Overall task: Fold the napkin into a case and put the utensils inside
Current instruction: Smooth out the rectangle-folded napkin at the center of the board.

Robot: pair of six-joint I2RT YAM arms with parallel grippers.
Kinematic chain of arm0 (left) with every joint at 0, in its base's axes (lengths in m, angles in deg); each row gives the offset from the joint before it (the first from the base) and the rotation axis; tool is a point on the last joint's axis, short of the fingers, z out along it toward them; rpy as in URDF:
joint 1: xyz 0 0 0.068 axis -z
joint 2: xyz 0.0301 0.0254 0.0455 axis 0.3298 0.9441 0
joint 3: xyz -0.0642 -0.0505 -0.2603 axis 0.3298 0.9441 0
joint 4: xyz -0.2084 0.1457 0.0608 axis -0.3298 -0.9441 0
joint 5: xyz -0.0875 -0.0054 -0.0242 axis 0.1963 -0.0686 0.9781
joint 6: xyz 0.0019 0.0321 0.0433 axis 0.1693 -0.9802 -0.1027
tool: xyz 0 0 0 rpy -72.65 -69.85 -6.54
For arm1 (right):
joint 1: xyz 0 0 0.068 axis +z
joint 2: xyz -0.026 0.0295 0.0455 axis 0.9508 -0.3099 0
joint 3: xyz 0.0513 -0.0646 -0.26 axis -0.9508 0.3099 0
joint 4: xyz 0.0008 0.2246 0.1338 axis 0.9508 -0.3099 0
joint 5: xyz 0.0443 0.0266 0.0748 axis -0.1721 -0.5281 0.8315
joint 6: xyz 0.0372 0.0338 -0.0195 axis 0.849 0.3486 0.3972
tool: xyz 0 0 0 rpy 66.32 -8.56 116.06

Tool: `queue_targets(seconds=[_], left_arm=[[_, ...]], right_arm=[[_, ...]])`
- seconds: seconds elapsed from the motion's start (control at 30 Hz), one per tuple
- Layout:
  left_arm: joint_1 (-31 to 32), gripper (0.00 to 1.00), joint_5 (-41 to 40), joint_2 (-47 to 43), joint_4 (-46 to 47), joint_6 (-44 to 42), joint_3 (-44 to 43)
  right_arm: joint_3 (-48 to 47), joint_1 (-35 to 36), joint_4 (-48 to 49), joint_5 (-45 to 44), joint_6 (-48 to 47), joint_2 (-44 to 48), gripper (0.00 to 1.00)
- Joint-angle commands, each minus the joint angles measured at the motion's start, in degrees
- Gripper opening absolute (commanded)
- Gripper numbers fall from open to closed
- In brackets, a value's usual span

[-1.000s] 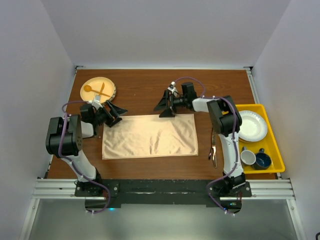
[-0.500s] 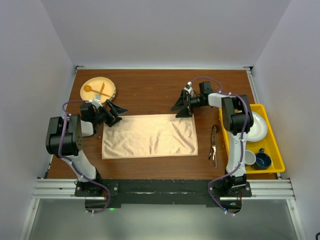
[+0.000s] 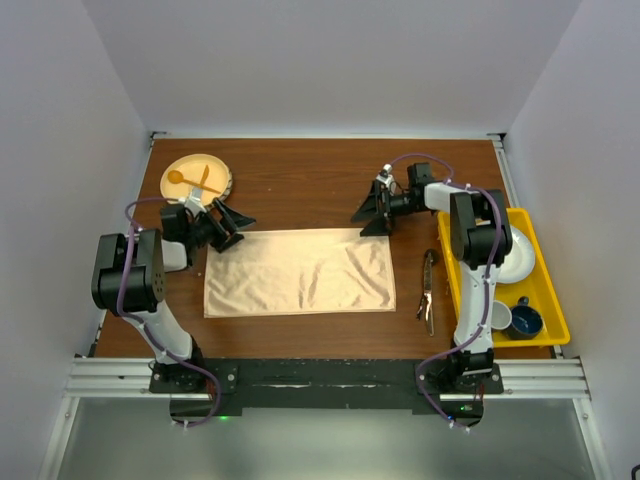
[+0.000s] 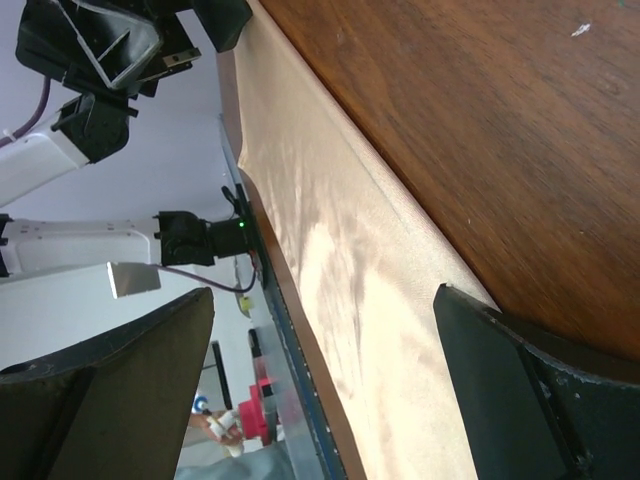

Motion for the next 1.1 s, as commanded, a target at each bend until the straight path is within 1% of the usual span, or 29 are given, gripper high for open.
queue_targets(seconds=[0.0, 0.03, 0.1, 0.13, 0.23, 0.3, 0.33, 0.4, 0.43, 0.5, 0.57, 0.7, 0.77, 0.83, 0.87, 0.93, 1.07], left_arm=[[1.2, 1.0, 1.1, -4.5, -3.6, -3.9, -5.0], [2.3, 1.0, 1.6, -7.3, -4.8, -4.6, -6.3], [3.4, 1.0, 2.1, -9.5, -8.8, -6.6, -10.0], [4.7, 1.0, 2.1, -11.1, -8.8, -6.4, -11.1], [8.3, 1.0, -0.2, -12.0, -8.0, -5.1, -11.8], [12.2, 1.0, -3.5, -11.6, -4.4, -1.6, -11.3], [15.0, 1.0, -4.6, -10.3, -2.9, -0.2, -10.8], [17.8, 1.0, -7.3, -8.5, 2.3, 3.8, -10.5], [20.5, 1.0, -8.1, -6.2, 3.4, 4.9, -11.0], [24.0, 1.0, -10.5, -2.2, 6.6, 8.8, -12.1], [25.8, 1.0, -11.8, 0.3, 8.8, 11.5, -13.9], [30.3, 1.0, -13.5, 7.0, 12.7, 15.5, -15.4], [31.5, 1.0, -14.0, 9.2, 15.3, 17.4, -15.8], [32.5, 1.0, -14.5, 11.9, 16.1, 18.9, -16.4], [32.7, 1.0, -14.5, 12.8, 18.3, 20.2, -16.6], [32.9, 1.0, -15.2, 15.0, 18.9, 20.6, -17.6], [32.9, 1.0, -16.6, 17.7, 19.5, 21.4, -18.9]], right_arm=[[0.2, 1.6, 4.0, -5.3, 3.4, 4.4, 0.98], [0.4, 2.1, 5.0, -4.7, 6.4, 5.8, 0.98], [0.4, 3.5, 7.2, -3.6, 8.6, 9.4, 0.98], [0.2, 4.0, 7.3, -3.7, 9.3, 10.4, 0.98], [0.4, 5.0, 6.8, -6.4, 9.2, 13.3, 0.98], [0.5, 5.2, 5.0, -8.9, 8.7, 13.7, 0.98], [0.5, 5.3, 4.0, -11.8, 7.6, 13.5, 0.97], [-0.4, 5.3, 0.2, -15.9, 5.9, 12.7, 0.95], [-0.6, 5.4, -1.0, -18.7, 4.6, 12.2, 0.92], [-2.1, 5.3, -4.8, -21.4, 3.0, 10.4, 0.89], [-2.6, 5.4, -6.6, -23.0, 2.5, 9.4, 0.84], [-1.6, 5.4, -7.0, -26.3, 1.2, 8.7, 0.79], [-1.4, 5.4, -7.4, -27.7, 1.3, 7.6, 0.78], [-1.6, 5.4, -7.8, -28.9, 0.6, 6.9, 0.77], [-1.6, 5.4, -8.0, -29.6, 0.4, 6.8, 0.77], [-1.8, 5.3, -8.5, -31.6, -0.2, 6.0, 0.75], [-1.9, 5.3, -9.7, -34.5, 0.0, 5.1, 0.74]])
